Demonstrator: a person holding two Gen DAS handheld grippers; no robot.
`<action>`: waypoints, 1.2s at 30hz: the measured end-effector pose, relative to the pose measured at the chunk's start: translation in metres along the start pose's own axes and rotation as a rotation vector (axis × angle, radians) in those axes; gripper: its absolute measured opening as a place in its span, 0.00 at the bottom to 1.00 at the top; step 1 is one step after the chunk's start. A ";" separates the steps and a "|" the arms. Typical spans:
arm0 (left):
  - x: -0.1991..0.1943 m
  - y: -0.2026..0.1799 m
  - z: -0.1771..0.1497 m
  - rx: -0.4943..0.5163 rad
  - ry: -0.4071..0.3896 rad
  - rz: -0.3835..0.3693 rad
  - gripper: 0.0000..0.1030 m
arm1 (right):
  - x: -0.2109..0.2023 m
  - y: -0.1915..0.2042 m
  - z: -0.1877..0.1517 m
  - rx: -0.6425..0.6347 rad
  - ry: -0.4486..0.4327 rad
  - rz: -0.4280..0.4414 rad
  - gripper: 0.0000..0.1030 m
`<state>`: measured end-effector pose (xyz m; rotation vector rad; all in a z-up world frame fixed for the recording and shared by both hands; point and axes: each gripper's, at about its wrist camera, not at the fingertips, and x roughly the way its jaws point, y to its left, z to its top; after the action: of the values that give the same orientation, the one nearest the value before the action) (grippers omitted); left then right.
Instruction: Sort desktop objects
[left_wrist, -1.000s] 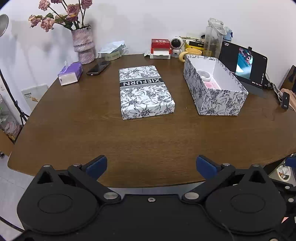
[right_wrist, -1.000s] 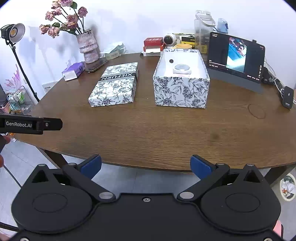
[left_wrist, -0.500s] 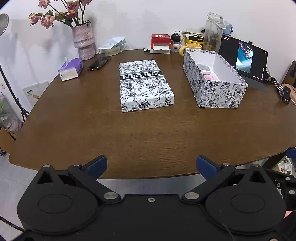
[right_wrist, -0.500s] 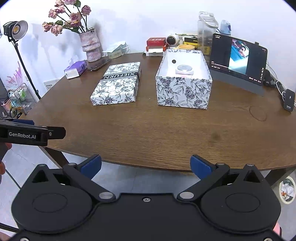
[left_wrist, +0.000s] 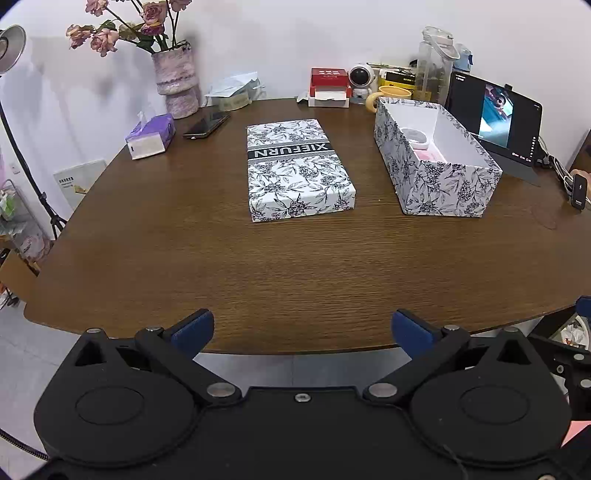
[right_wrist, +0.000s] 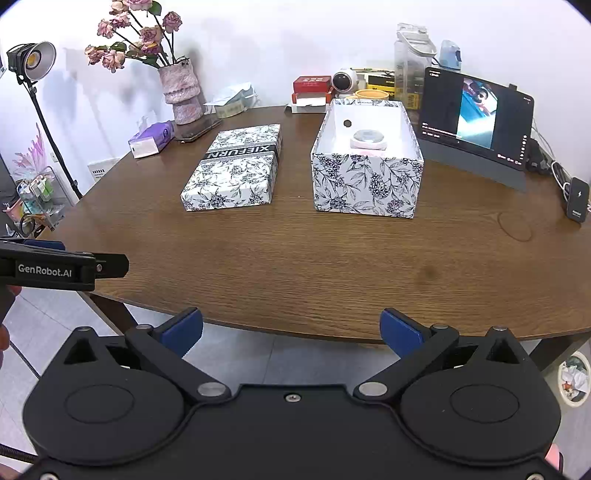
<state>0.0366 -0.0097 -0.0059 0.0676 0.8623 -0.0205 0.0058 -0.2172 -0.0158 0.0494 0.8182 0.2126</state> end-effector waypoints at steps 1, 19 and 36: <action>0.000 0.000 0.000 0.001 0.000 0.002 1.00 | 0.000 0.000 0.000 0.000 0.000 0.000 1.00; 0.002 0.007 0.009 -0.018 0.002 0.014 1.00 | 0.006 0.004 0.006 -0.008 0.003 0.022 1.00; 0.055 0.050 0.083 -0.030 0.000 0.036 1.00 | 0.077 0.029 0.083 -0.087 -0.009 0.113 1.00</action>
<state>0.1379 0.0355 0.0088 0.0551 0.8607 0.0259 0.1123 -0.1695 -0.0103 0.0152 0.7967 0.3544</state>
